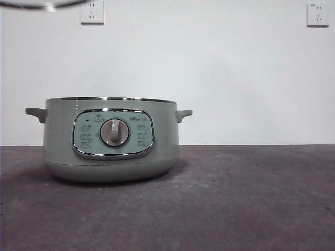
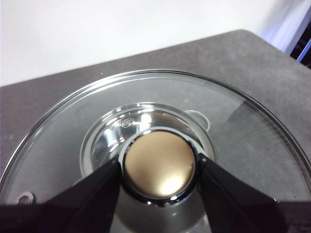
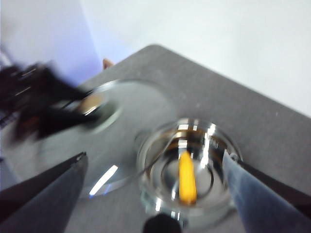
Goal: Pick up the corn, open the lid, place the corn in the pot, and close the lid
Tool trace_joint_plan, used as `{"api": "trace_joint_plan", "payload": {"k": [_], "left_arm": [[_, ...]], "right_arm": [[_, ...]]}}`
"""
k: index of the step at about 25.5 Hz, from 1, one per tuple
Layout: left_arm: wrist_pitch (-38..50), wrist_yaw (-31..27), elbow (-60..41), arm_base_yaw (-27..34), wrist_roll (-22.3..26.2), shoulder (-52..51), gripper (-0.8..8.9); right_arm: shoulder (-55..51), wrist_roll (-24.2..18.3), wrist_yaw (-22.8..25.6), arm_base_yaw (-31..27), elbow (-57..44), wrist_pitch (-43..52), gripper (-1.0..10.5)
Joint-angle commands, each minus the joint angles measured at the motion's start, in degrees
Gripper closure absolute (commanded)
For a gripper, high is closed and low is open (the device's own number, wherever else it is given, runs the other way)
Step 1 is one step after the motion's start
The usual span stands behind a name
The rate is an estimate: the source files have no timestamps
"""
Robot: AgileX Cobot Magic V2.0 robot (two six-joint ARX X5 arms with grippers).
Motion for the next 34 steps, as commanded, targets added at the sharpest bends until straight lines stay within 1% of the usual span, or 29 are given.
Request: {"api": "trace_joint_plan", "payload": {"k": [1,7,9,12,13,16,19,22,25,28,30,34], "left_arm": [[5.3,0.5,0.4,-1.4,0.7,3.5,8.22],[12.3,0.3,0.4,-4.3,0.7,11.3,8.22],[14.1,0.0,0.4,-5.5,0.9,13.4,8.22],[16.0,-3.3,0.4,-7.9,2.4,16.7,8.22],[16.5,-5.4,0.4,-9.0,3.6,18.4,8.22],[18.3,-8.1,0.4,-11.1,5.2,22.3,8.22],[21.2,-9.4,0.4,-12.0,5.7,25.5,8.22],[22.6,-10.7,0.4,-12.0,5.8,27.8,8.22],[21.9,-10.7,0.4,-12.0,6.7,29.6,8.22],[20.5,-10.7,0.4,-12.0,6.7,30.5,8.22],[19.7,-12.0,0.4,-11.9,6.8,30.7,8.22],[18.7,-12.1,0.4,-11.5,7.1,31.5,8.22]], "right_arm": [[-8.5,-0.3,-0.2,1.2,-12.9,-1.6,4.8],[-23.3,1.4,0.1,1.3,-33.5,-1.6,4.8],[-26.8,1.7,0.3,1.3,-38.3,-1.6,4.8],[-31.5,2.8,2.5,1.3,-44.6,-1.6,4.8],[-33.6,3.1,3.2,1.3,-47.3,-1.6,4.8],[-37.2,4.4,3.7,1.3,-52.2,-1.6,4.8],[-39.1,5.3,3.8,1.3,-54.9,-1.6,4.8],[-39.6,5.5,3.9,1.3,-55.4,-1.6,4.8],[-39.6,5.4,4.2,1.3,-55.4,-1.6,4.8],[-39.6,5.4,6.0,1.3,-55.4,-1.6,4.8],[-39.6,5.4,6.7,1.3,-55.4,-1.6,4.8],[-39.6,5.4,6.7,1.3,-55.4,-1.6,4.8]]}}
